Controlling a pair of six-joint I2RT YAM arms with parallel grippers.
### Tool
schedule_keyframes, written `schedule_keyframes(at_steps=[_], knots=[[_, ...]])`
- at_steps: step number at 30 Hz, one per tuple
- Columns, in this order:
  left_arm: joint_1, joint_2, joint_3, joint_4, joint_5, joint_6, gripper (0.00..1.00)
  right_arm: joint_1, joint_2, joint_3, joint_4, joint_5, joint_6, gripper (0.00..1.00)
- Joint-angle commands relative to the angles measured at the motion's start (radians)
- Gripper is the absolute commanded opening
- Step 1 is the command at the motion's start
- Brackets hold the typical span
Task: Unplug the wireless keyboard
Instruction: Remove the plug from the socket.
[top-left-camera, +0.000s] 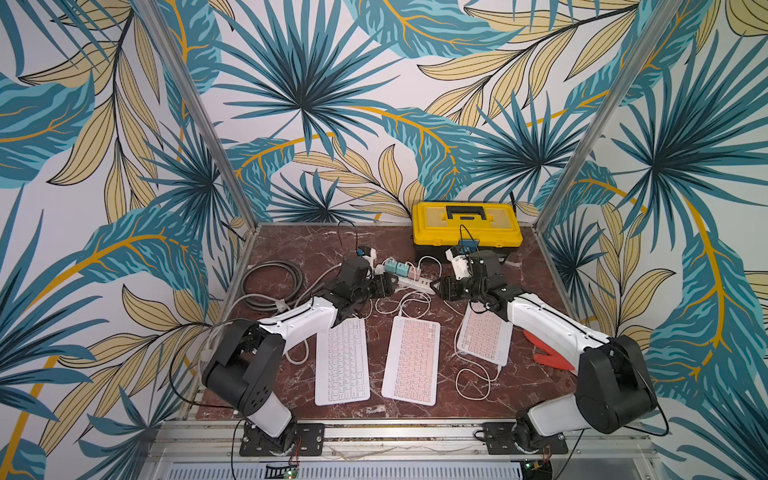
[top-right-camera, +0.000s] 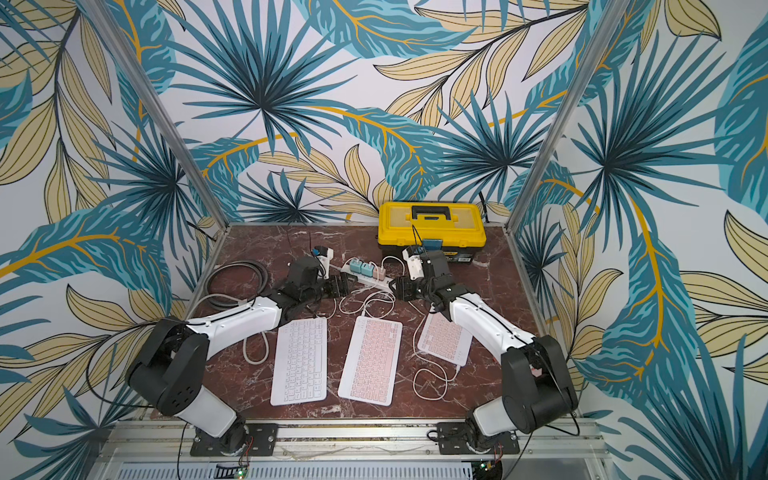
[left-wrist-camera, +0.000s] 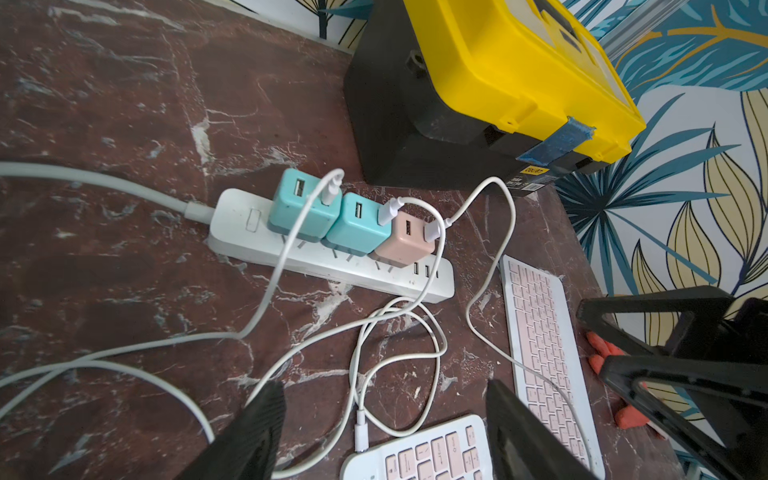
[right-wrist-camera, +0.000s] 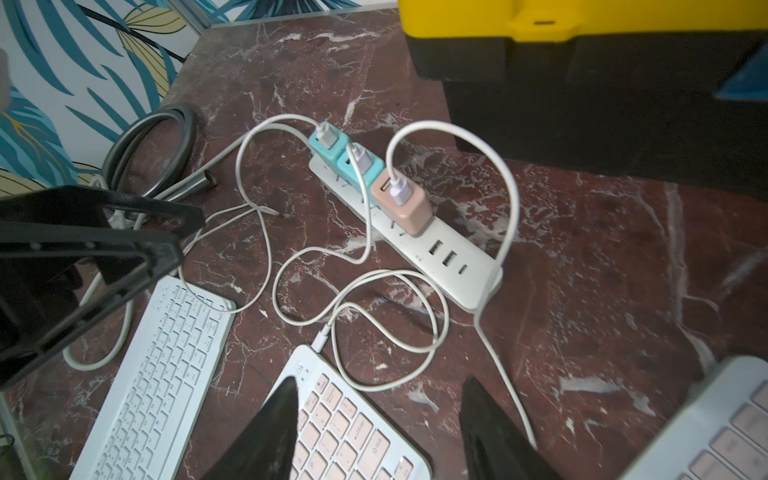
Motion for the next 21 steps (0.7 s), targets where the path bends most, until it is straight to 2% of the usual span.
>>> schedule_keyframes(at_steps=[1, 5, 8, 15, 21], knots=[[-0.008, 0.022, 0.038, -0.006, 0.005, -0.049, 0.77, 0.008, 0.023, 0.017, 0.042, -0.038, 0.006, 0.58], [-0.008, 0.065, 0.066, -0.005, 0.003, -0.087, 0.74, 0.008, 0.089, 0.065, 0.035, -0.033, -0.041, 0.58], [-0.008, 0.096, 0.093, -0.006, 0.023, -0.114, 0.72, 0.008, 0.136, 0.099, 0.043, 0.008, -0.139, 0.57], [-0.008, 0.138, 0.125, -0.006, 0.039, -0.147, 0.7, 0.008, 0.267, 0.187, 0.039, -0.052, -0.425, 0.53], [-0.008, 0.186, 0.15, -0.006, 0.05, -0.181, 0.68, 0.005, 0.313, 0.233, 0.055, -0.068, -0.539, 0.52]])
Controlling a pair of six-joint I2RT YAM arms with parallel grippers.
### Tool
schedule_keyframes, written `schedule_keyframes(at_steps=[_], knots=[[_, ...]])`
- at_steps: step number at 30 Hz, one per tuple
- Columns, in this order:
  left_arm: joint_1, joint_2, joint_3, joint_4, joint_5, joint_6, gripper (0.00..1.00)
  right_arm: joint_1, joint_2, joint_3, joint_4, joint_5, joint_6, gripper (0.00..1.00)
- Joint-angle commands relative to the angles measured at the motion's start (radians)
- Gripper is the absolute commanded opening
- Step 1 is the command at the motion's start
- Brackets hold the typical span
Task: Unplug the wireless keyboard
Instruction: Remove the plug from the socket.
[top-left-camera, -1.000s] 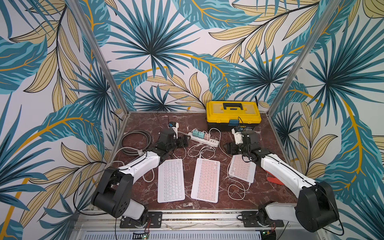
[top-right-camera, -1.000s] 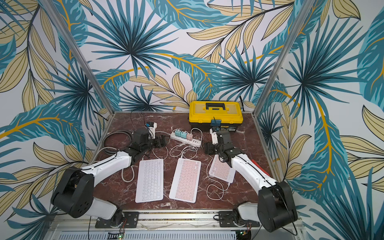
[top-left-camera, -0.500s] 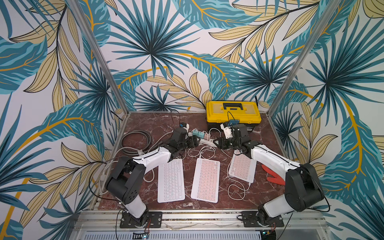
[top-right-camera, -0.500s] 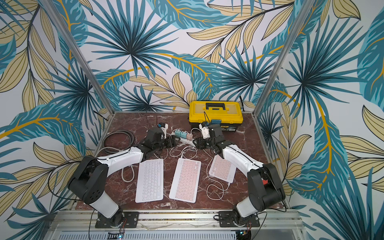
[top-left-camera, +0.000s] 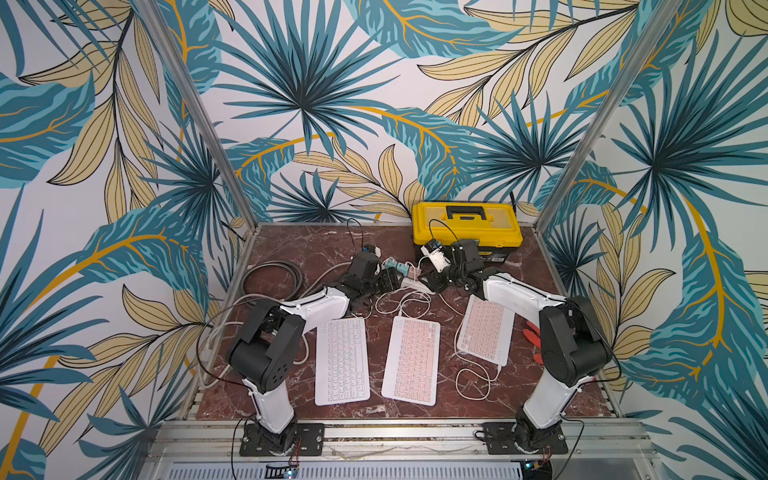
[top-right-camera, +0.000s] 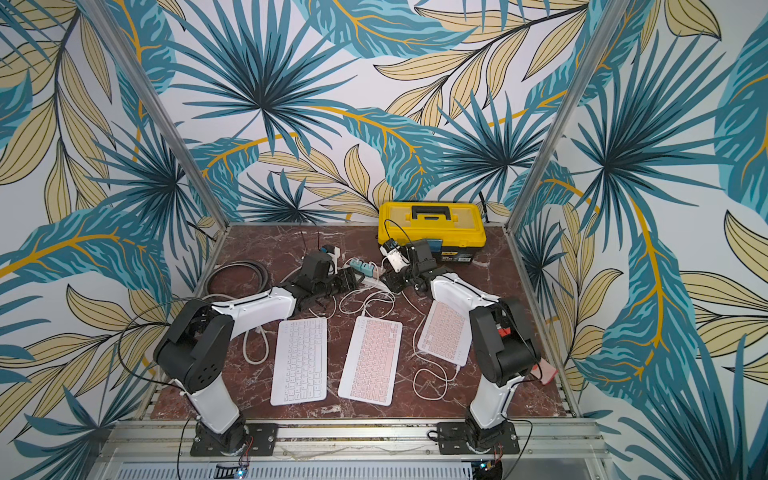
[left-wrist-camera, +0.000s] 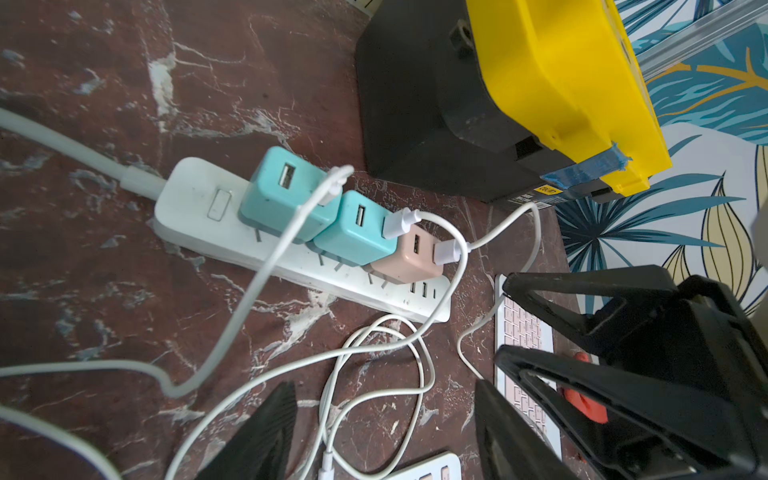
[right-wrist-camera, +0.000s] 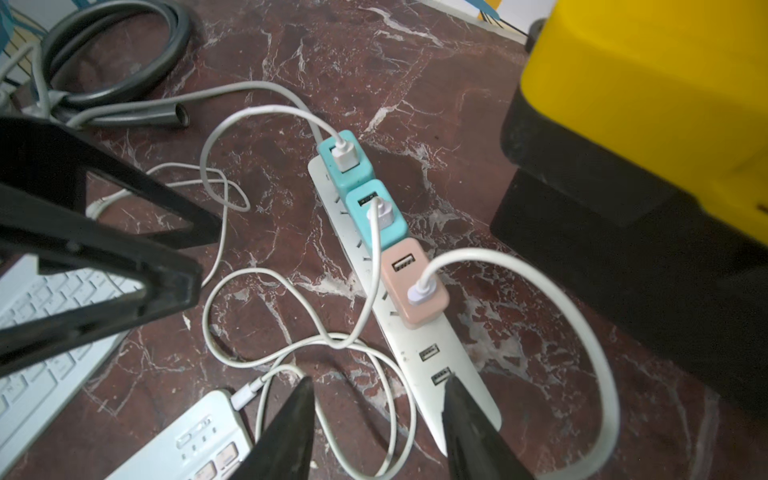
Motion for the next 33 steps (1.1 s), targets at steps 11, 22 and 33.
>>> schedule_keyframes(at_steps=[11, 22, 33], knots=[[0.005, 0.064, 0.047, -0.005, 0.019, -0.061, 0.63, -0.003, 0.141, 0.241, -0.319, -0.008, -0.362, 0.52], [0.012, 0.082, 0.054, -0.005, 0.028, -0.066, 0.62, -0.004, 0.23, 0.355, -0.455, 0.089, -0.417, 0.47], [0.021, 0.095, 0.055, -0.005, 0.023, -0.08, 0.6, 0.003, 0.333, 0.489, -0.508, 0.027, -0.443, 0.46]])
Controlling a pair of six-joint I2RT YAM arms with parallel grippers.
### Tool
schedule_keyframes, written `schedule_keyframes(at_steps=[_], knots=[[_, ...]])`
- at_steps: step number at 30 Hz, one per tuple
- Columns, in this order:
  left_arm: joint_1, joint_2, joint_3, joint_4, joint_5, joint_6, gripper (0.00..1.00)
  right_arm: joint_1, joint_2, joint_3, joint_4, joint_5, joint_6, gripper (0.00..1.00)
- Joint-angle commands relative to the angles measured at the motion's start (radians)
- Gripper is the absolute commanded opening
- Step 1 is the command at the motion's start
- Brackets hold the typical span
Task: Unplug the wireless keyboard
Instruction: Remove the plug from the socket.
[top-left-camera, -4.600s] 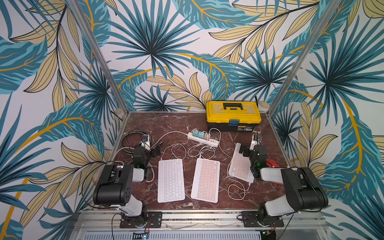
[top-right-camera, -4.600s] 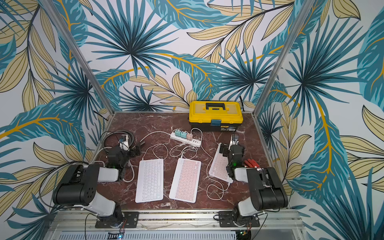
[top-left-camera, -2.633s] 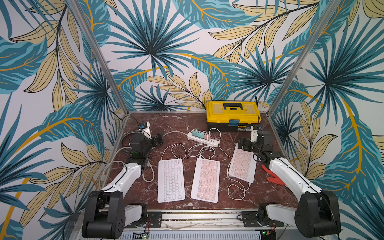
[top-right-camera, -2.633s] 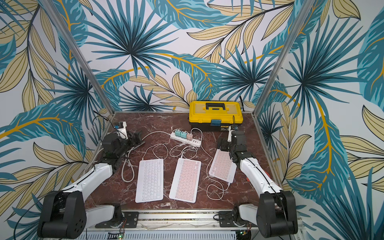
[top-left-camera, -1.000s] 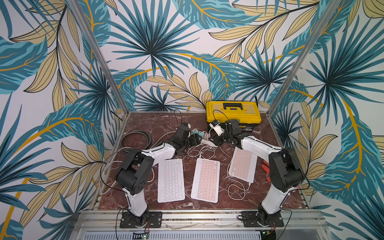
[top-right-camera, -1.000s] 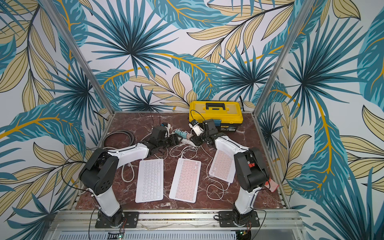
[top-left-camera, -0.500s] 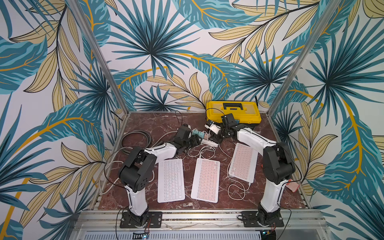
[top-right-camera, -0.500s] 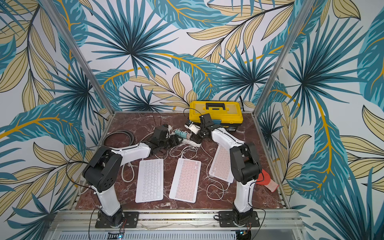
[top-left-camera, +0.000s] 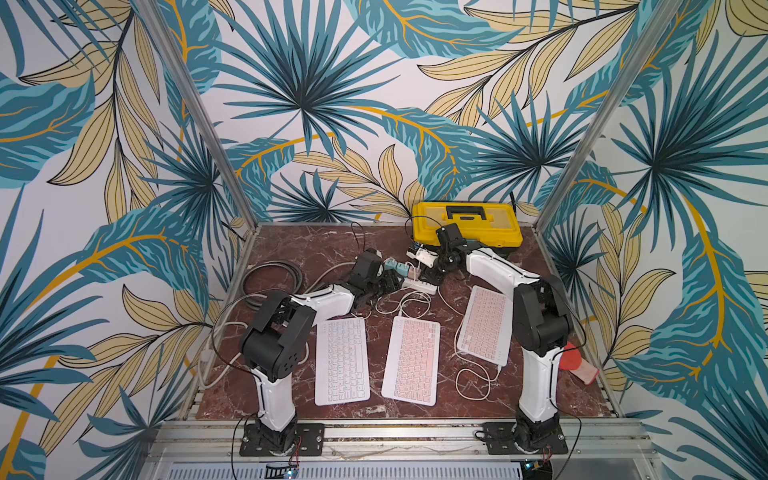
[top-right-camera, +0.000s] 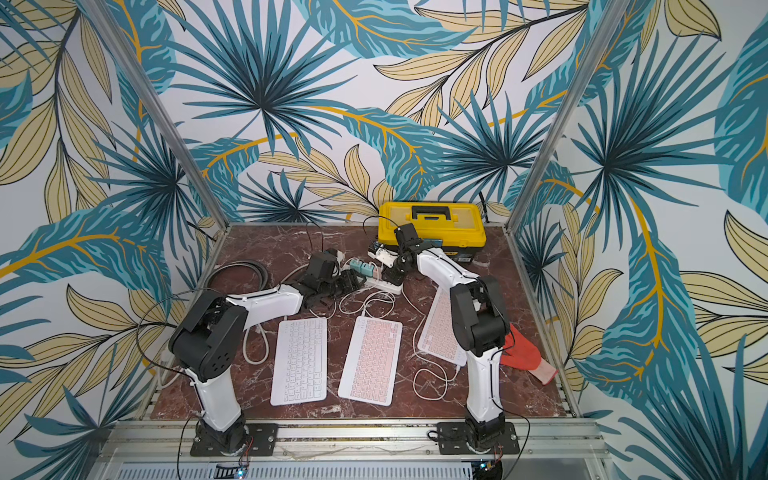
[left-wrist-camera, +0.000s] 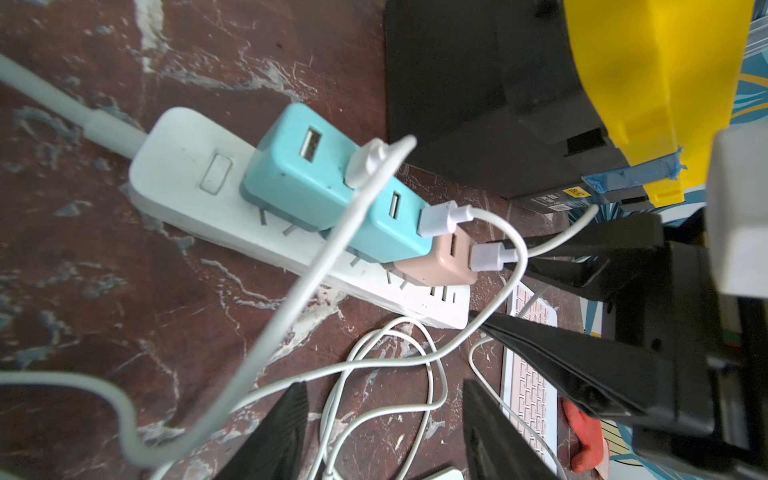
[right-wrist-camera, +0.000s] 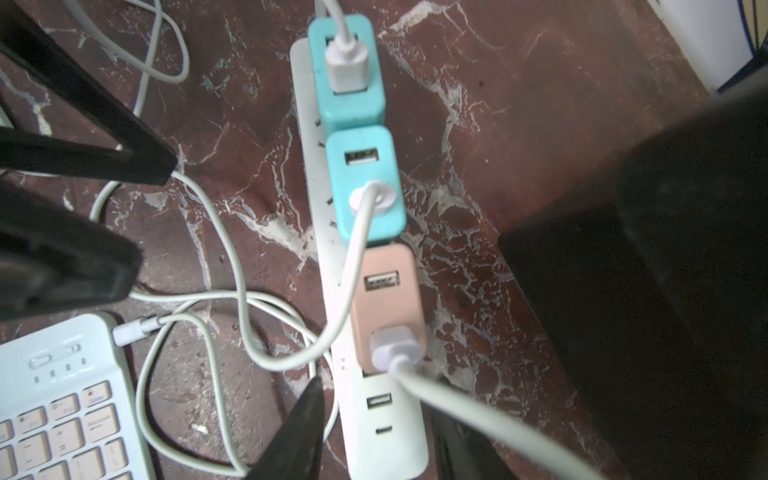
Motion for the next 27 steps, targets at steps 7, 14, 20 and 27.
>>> schedule_keyframes(at_steps=[7, 14, 20, 27], knots=[[0.026, 0.013, 0.019, -0.004, -0.011, -0.037, 0.59, 0.016, 0.105, 0.106, -0.087, -0.043, -0.032, 0.44], [0.031, 0.025, 0.044, -0.002, -0.017, -0.07, 0.6, 0.032, 0.117, 0.118, -0.082, -0.056, -0.034, 0.36], [0.034, 0.053, 0.069, -0.002, -0.04, -0.139, 0.62, 0.046, 0.137, 0.158, -0.13, -0.058, -0.045, 0.28], [0.037, 0.081, 0.085, -0.001, -0.127, -0.184, 0.63, 0.059, 0.142, 0.167, -0.145, -0.064, -0.059, 0.2]])
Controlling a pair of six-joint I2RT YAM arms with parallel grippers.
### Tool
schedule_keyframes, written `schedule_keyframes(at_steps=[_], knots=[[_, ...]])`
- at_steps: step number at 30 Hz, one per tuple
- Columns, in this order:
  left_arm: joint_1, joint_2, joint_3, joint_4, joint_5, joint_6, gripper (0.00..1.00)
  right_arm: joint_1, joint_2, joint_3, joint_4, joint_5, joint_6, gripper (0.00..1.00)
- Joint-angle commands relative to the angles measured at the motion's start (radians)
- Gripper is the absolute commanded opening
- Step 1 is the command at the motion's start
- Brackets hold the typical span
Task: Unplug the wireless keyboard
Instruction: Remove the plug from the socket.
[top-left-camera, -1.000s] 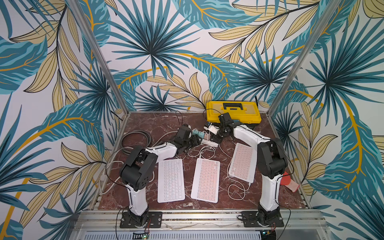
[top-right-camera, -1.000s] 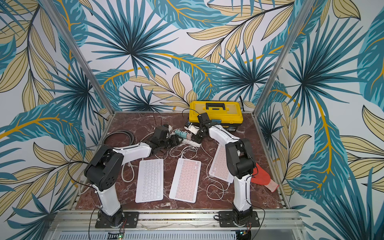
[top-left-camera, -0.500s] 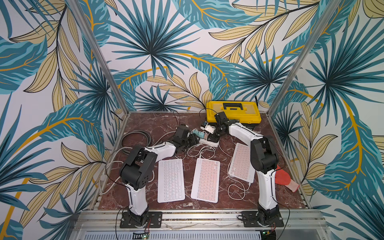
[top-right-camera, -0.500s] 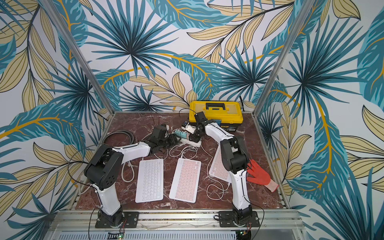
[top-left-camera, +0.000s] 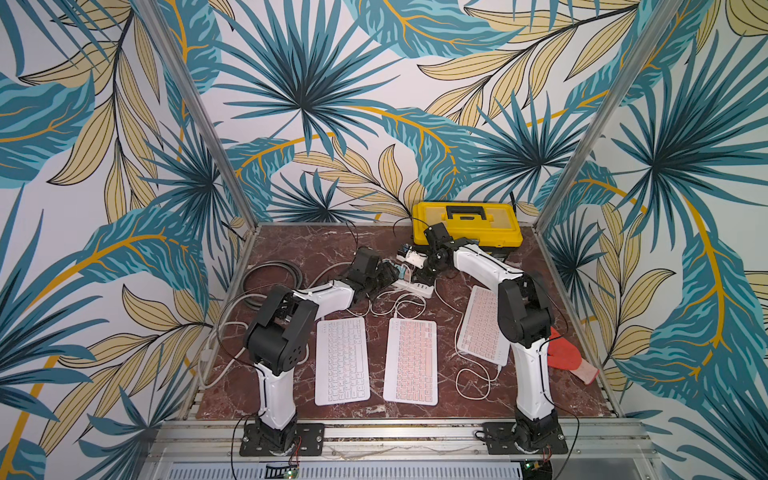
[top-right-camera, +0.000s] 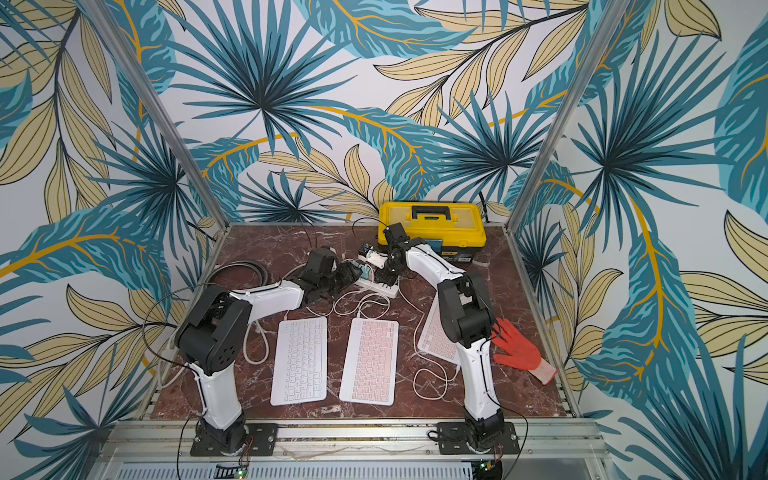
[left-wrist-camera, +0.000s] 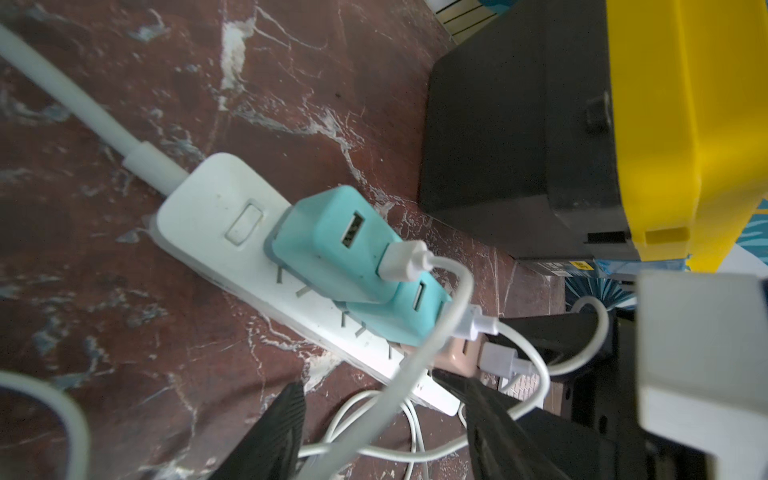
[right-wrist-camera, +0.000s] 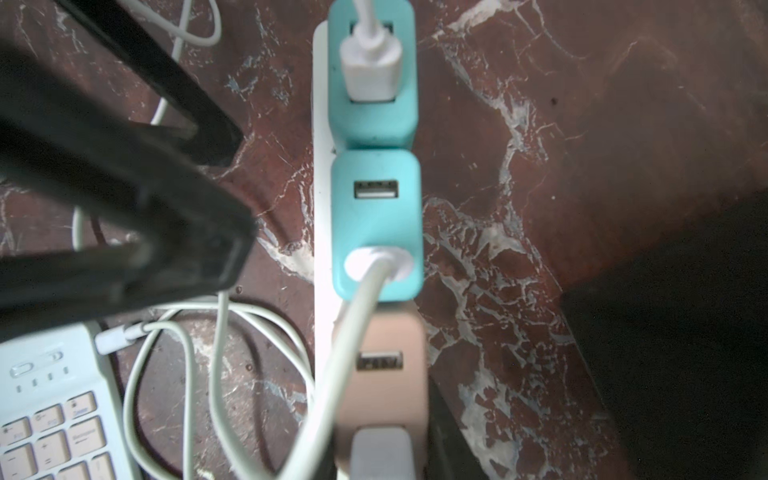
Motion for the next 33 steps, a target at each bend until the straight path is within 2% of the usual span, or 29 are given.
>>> schedule_keyframes(at_steps=[1, 12, 20, 29, 33], knots=[[0.01, 0.028, 0.03, -0.002, -0.067, -0.037, 0.63, 0.017, 0.023, 0.025, -0.039, -0.046, -0.021, 0.2], [0.007, 0.095, 0.093, 0.007, -0.098, -0.063, 0.71, 0.025, 0.024, 0.037, -0.062, -0.073, -0.033, 0.2], [0.006, 0.098, 0.056, 0.006, -0.09, -0.099, 0.63, 0.026, 0.033, 0.073, -0.074, -0.082, 0.035, 0.19], [-0.011, 0.097, -0.001, 0.006, -0.089, -0.116, 0.59, 0.026, 0.087, 0.196, -0.198, -0.111, 0.135, 0.15], [-0.017, 0.089, -0.046, 0.008, -0.1, -0.126, 0.54, 0.027, 0.099, 0.219, -0.203, -0.132, 0.156, 0.15]])
